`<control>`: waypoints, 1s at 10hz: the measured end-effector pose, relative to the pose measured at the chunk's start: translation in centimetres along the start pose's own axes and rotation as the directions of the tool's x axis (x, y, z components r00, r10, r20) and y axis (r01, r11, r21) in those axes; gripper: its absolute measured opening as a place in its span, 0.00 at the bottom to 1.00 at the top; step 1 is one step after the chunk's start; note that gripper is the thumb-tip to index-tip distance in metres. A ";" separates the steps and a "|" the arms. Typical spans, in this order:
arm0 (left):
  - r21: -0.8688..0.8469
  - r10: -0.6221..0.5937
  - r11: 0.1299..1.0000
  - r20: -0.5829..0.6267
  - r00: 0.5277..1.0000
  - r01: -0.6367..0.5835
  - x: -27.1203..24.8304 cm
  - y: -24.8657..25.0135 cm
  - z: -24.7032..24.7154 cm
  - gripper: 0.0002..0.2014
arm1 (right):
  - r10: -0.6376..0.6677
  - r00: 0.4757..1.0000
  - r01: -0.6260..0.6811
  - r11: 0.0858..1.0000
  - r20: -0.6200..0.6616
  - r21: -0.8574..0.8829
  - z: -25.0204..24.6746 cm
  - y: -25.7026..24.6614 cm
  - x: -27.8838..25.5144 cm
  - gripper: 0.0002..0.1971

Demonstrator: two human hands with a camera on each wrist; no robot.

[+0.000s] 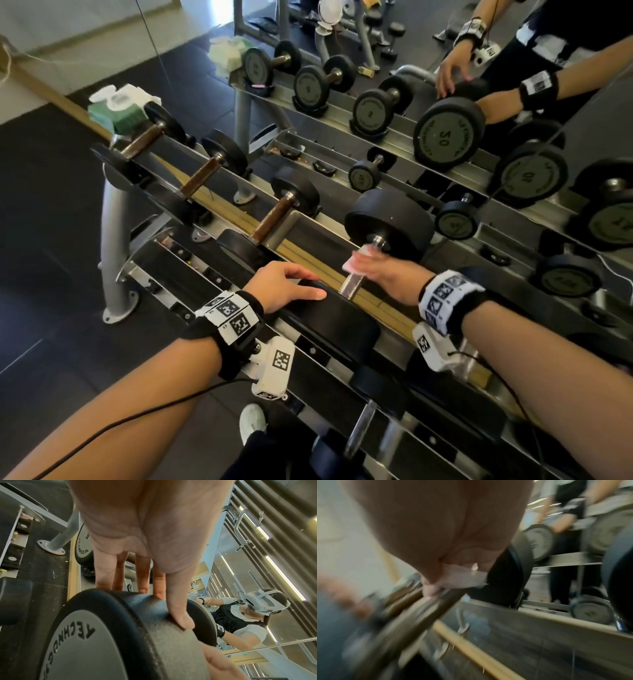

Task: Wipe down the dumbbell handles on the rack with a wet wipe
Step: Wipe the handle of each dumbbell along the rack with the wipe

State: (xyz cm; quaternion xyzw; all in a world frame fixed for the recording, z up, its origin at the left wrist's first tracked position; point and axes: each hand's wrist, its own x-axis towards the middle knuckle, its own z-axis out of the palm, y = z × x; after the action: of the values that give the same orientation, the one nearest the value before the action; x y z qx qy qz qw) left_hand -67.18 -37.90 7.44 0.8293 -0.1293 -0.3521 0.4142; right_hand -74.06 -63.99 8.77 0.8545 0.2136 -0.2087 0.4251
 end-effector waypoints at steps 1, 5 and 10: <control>-0.022 -0.004 1.000 0.017 1.000 0.004 -0.1 0.0 0.1 0.15 | 0.063 0.993 -0.064 0.998 -0.103 -0.004 -0.4 0.6 0.8 0.27; -0.066 -0.015 0.998 0.022 1.000 0.017 -0.3 0.3 0.1 0.17 | 0.014 0.989 -0.096 -0.689 0.146 0.719 -3.3 -3.5 -3.9 0.16; 0.020 -0.032 0.999 0.148 0.988 0.029 0.2 3.5 -0.4 0.21 | 0.231 0.845 0.266 -0.964 0.482 -0.005 -1.0 -3.6 0.7 0.12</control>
State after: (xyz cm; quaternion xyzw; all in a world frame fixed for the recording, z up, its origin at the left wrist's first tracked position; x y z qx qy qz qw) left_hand -66.48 -39.94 10.25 0.8064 -0.1503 -0.4179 0.3904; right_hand -75.32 -61.11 6.64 -0.4571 0.3631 -0.0178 0.8117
